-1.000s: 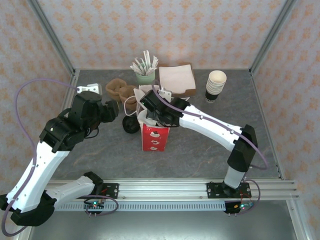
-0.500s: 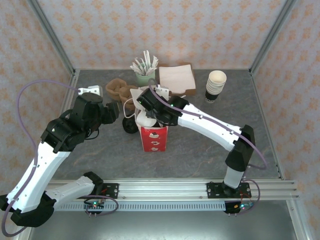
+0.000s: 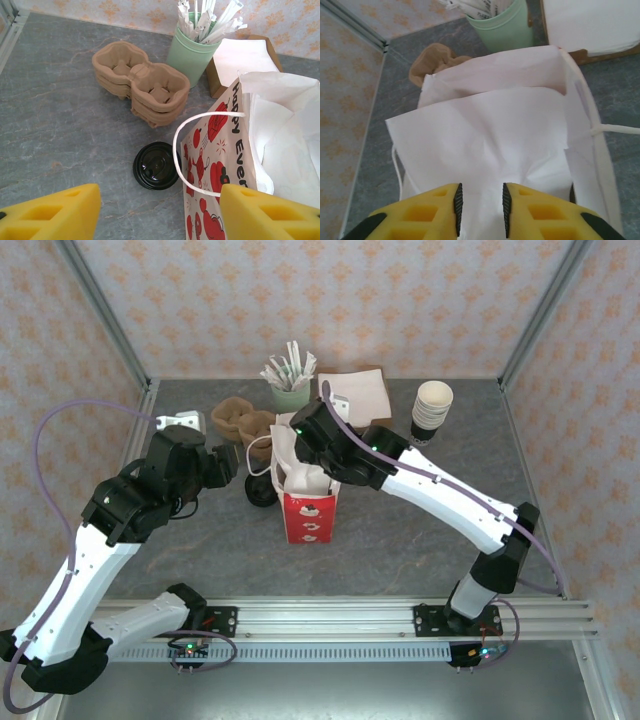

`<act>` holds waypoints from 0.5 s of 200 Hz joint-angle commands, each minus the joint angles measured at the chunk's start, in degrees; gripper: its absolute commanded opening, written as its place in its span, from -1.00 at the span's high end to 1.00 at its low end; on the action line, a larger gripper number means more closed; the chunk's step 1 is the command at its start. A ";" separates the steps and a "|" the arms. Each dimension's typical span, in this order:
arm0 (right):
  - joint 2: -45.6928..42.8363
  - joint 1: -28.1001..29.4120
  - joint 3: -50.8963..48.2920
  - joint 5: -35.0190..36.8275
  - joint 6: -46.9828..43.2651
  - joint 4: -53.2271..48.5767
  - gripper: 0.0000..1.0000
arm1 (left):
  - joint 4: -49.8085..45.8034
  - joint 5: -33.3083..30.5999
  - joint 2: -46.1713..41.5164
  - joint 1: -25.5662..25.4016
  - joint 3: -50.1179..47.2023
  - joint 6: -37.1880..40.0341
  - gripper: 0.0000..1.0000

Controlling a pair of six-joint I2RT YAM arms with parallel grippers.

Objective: Pack the takeout coffee

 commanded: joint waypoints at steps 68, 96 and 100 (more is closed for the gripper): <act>7.72 0.41 -0.99 -2.36 -1.25 7.14 0.62 | 1.01 -0.19 -1.03 0.64 -0.96 -0.18 -0.31; 11.52 -0.52 0.70 -1.48 -0.18 5.71 0.64 | 0.79 -0.58 -1.30 0.59 -0.98 0.10 -0.31; 11.94 -0.71 0.77 -1.40 0.14 5.58 0.64 | 0.71 -0.70 -1.42 0.64 -0.95 0.15 -0.31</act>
